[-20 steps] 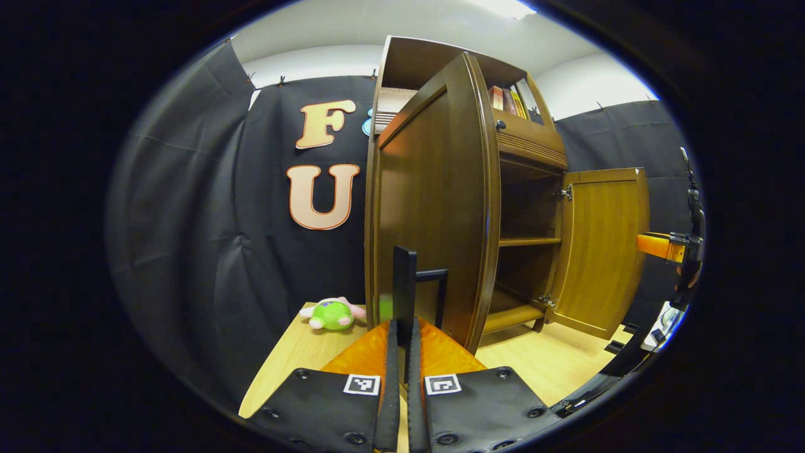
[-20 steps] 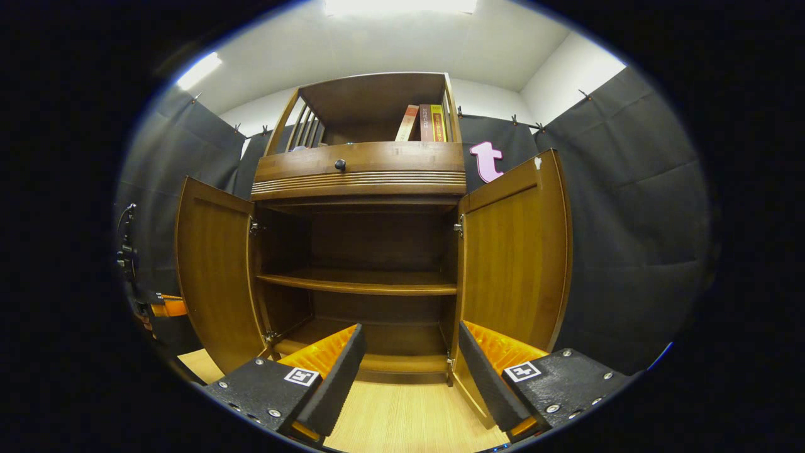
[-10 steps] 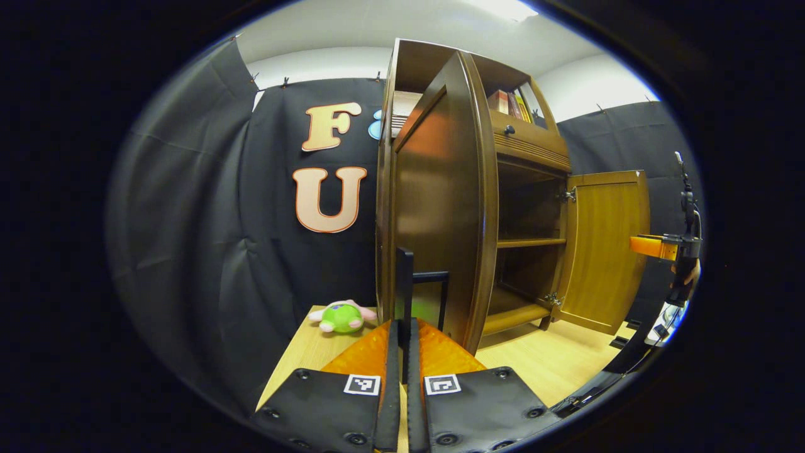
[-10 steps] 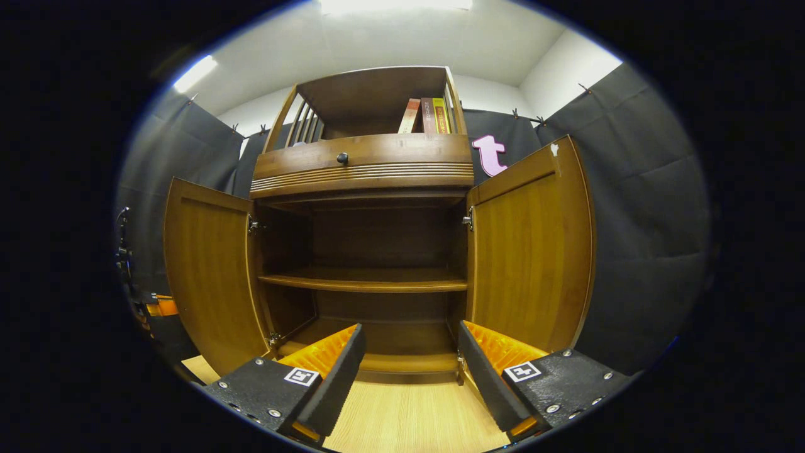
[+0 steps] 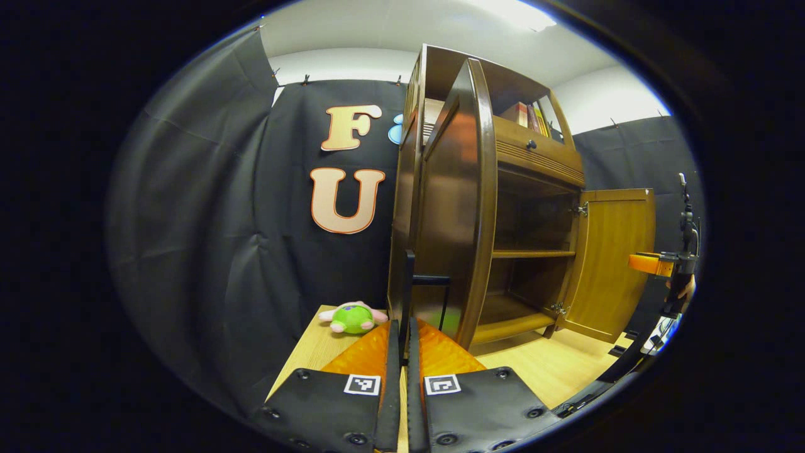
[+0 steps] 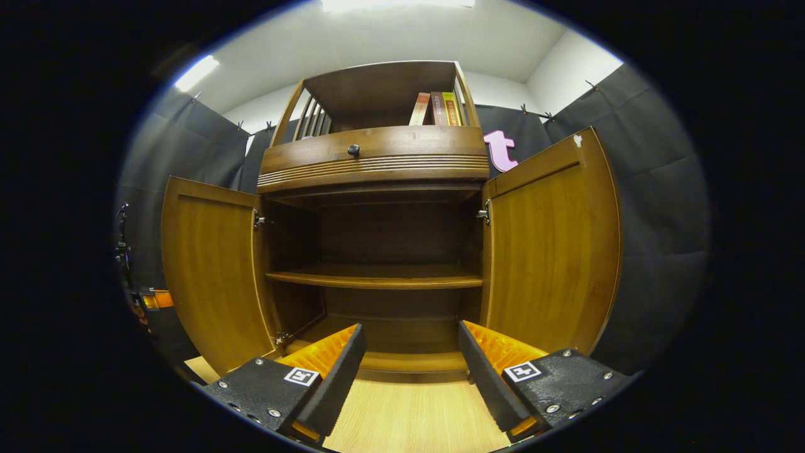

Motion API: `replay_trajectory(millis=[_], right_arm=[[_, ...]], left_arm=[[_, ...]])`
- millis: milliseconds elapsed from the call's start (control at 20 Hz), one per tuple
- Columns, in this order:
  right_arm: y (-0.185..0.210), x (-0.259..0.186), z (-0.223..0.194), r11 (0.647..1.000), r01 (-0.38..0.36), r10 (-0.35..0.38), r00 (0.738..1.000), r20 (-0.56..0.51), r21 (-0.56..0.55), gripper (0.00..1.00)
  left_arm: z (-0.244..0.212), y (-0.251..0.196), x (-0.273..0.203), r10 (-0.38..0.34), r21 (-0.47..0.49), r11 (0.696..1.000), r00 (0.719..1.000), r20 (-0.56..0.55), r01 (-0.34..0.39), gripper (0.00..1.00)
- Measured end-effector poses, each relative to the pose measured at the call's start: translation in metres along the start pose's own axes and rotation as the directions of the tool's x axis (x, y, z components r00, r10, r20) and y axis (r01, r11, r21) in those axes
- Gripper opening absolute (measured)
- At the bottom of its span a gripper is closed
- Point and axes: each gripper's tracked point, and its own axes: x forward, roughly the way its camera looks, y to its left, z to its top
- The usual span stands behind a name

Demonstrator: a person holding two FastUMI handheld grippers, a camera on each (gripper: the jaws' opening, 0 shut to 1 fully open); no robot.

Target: Open the right door of the double-door shoe cabinet with the right hand, and open the left door with the left hand.

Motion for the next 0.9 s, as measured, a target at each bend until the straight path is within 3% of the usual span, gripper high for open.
replay_trajectory(millis=[150,200,300,350,400,450,550,600,900], right_arm=[[-0.001,0.001,0.001,1.000,-0.003,0.003,1.000,-0.004,-0.006,0.92],[-0.004,0.000,0.001,1.000,-0.004,0.003,1.000,-0.004,-0.005,1.00],[-0.007,-0.001,0.002,1.000,0.000,0.000,1.000,-0.002,0.001,1.00],[-0.010,-0.002,0.003,1.000,0.002,-0.002,1.000,-0.002,0.002,0.92],[-0.011,-0.003,0.003,1.000,0.004,-0.004,1.000,-0.002,0.003,0.92],[-0.014,-0.003,0.003,1.000,0.004,-0.004,1.000,-0.001,0.003,1.00],[-0.018,-0.004,0.005,1.000,0.004,-0.004,1.000,0.003,0.006,1.00],[-0.018,-0.005,0.005,1.000,0.002,-0.002,1.000,0.003,0.007,0.92],[-0.025,-0.013,0.011,1.000,-0.017,0.017,1.000,0.009,-0.005,0.92]], left_arm=[[0.003,-0.001,-0.006,0.002,0.018,1.000,1.000,0.003,-0.002,0.12],[0.005,-0.002,-0.010,0.003,0.014,1.000,1.000,0.007,-0.003,0.12],[0.013,-0.003,-0.019,0.015,0.009,1.000,1.000,0.016,-0.015,0.12],[0.016,-0.005,-0.025,0.017,0.005,1.000,1.000,0.014,-0.017,0.12],[0.017,-0.009,-0.030,0.023,0.004,1.000,1.000,0.008,-0.023,0.12],[0.020,-0.010,-0.034,0.034,0.010,0.999,0.999,0.001,-0.034,0.12],[0.029,-0.015,-0.044,0.055,0.022,0.998,0.998,0.004,-0.055,0.12],[0.033,-0.020,-0.048,0.060,0.019,0.998,0.998,0.012,-0.060,0.12],[0.067,-0.059,-0.061,0.068,0.027,0.997,0.996,0.056,-0.069,0.12]])
